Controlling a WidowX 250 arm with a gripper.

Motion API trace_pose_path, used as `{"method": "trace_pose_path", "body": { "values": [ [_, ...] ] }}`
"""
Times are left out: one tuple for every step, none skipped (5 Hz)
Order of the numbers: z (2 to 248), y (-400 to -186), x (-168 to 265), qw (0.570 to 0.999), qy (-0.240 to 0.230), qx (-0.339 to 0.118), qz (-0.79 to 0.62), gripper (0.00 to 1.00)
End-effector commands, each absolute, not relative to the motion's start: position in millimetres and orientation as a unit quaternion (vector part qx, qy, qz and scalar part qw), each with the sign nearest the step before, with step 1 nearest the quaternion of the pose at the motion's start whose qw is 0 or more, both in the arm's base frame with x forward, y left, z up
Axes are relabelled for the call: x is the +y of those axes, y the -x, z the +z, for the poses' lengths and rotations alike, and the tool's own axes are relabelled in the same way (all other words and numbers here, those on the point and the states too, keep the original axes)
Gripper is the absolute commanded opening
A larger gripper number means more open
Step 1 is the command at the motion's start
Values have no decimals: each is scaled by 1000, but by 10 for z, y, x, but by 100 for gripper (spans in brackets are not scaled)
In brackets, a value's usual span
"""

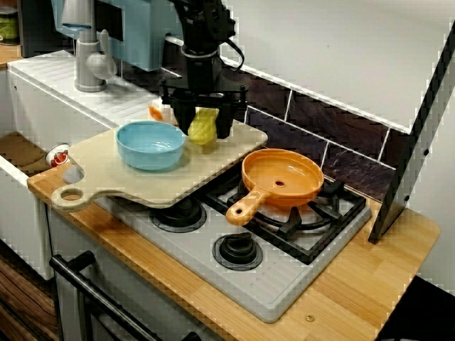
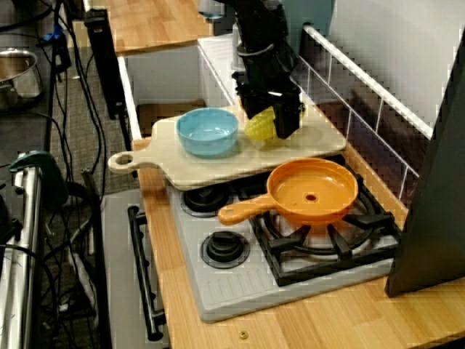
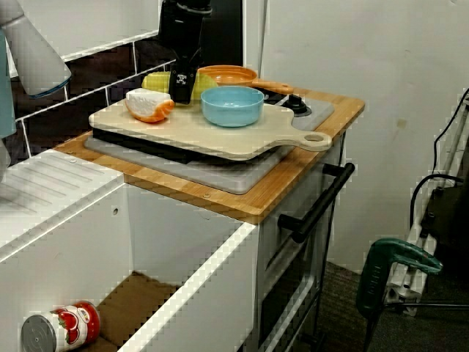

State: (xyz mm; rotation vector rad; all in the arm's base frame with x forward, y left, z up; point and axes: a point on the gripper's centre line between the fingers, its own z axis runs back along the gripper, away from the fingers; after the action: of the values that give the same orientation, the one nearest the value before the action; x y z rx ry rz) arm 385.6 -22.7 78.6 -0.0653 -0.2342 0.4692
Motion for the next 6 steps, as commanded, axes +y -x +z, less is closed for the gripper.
{"method": "trace_pose_path", "body": {
  "values": [
    [1238, -3953, -269, 966, 58, -163, 191, 0],
    [1367, -3982, -308, 971, 71, -164, 160, 0],
    [1428, -3973, -366, 973, 81, -164, 143, 0],
    [1439, -3912, -488, 976, 82, -173, 108, 0],
    [1445, -3827, -654, 977, 72, -191, 54, 0],
    [1414, -3766, -801, 977, 61, -202, 16, 0]
  ]
}}
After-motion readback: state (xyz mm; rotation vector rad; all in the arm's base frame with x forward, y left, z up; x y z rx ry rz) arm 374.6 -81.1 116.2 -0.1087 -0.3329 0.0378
